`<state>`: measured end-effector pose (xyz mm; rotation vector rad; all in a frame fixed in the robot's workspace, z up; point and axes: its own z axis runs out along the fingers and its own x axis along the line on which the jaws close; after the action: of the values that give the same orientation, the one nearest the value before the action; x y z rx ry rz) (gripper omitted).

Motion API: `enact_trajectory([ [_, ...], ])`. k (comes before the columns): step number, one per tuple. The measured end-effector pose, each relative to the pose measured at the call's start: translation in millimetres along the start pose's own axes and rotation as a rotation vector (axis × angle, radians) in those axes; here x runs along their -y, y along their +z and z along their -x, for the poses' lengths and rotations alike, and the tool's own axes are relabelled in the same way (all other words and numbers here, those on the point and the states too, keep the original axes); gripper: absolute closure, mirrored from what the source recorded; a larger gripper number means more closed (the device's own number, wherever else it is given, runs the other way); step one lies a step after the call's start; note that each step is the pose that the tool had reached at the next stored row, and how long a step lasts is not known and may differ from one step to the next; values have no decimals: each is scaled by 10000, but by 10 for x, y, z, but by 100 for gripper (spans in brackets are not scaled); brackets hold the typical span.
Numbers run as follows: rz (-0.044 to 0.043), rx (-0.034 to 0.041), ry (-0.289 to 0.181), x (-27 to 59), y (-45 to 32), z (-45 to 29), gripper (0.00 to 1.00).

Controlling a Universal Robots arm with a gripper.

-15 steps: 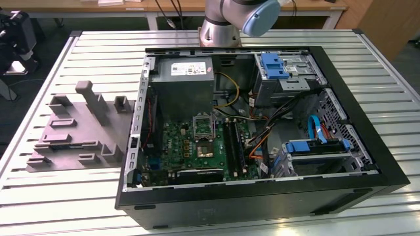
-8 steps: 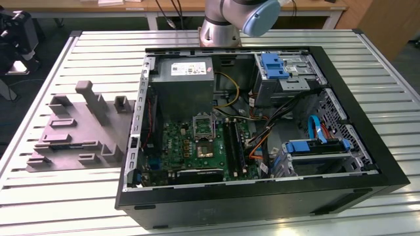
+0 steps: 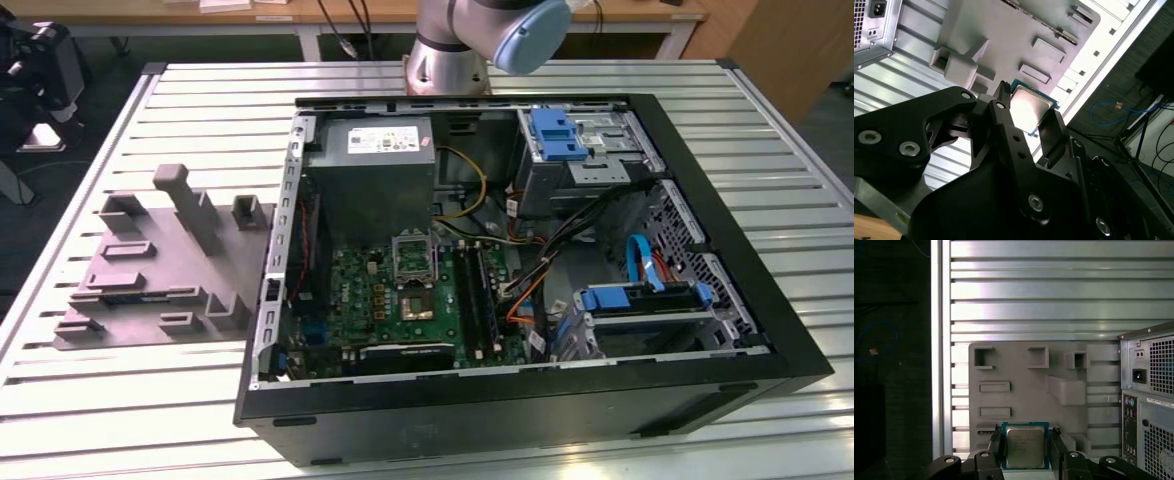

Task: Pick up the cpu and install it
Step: 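Pick up the cpu and move it towards the insertion slot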

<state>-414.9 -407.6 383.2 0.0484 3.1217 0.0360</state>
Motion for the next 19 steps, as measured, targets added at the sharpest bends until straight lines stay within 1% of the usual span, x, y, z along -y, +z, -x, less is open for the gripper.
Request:
enact_trajectory([
  [7,0,1,0,-3,2,93,53],
  [14,0,0,3,-6,5,205,53],
  [16,-1,0,3,-7,6,230,53],
  [19,1,1,3,-5,7,246,53],
])
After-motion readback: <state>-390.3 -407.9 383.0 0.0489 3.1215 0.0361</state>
